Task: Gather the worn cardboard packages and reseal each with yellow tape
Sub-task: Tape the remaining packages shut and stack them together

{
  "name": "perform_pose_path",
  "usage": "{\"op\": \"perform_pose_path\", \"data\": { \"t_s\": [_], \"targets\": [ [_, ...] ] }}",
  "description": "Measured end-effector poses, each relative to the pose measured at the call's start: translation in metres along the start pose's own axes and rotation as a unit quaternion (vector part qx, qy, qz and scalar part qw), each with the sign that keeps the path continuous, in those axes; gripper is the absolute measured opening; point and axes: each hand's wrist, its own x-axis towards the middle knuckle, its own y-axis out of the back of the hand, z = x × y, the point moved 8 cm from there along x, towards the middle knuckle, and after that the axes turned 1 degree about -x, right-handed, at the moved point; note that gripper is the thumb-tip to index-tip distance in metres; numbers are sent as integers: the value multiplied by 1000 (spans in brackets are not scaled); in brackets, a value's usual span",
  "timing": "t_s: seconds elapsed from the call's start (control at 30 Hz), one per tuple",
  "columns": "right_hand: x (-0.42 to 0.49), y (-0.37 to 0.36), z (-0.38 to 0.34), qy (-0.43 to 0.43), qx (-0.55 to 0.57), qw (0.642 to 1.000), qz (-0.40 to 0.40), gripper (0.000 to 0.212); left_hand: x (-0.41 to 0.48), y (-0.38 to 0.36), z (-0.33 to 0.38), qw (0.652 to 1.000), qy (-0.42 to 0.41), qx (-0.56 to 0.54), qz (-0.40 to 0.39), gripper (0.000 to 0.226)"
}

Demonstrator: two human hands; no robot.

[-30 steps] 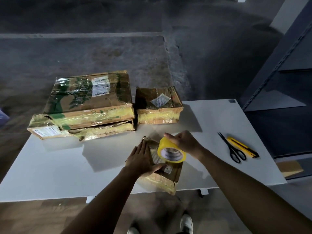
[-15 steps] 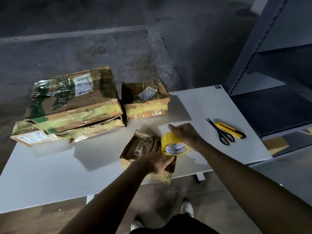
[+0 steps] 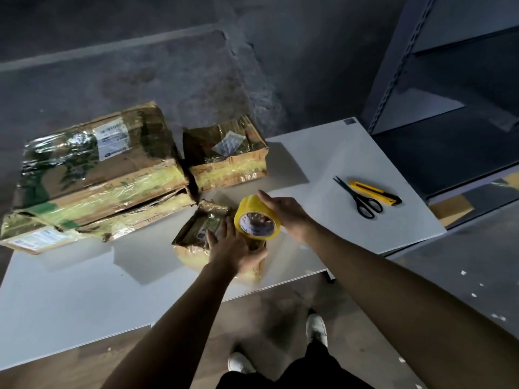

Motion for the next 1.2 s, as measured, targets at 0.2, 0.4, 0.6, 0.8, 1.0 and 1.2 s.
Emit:
{"op": "perform_pose_path", "data": {
  "t_s": [0.2,0.4,0.6,0.8,1.0,1.2],
  "targets": [
    [-2,6,-13,32,-87,995,32,66,-2,0,1,1000,2,-5,7,94],
    [3,65,5,14,-230,971,64,65,1,-3,6,997,41,46,-36,88],
    [-8,53,34,60,-297,953,24,69,8,-5,33,994,65,89,-16,80],
    [-10,61,26,81,-237,965,72,43,3,5,44,992,35,122,-5,50],
    [-5,83,-39,73,-52,990,111,50,-12,96,45,992,9,-87,95,31],
    [-7,62,-132,189,45,980,40,31,-16,141,11,951,8,-249,186,23]
  ]
}}
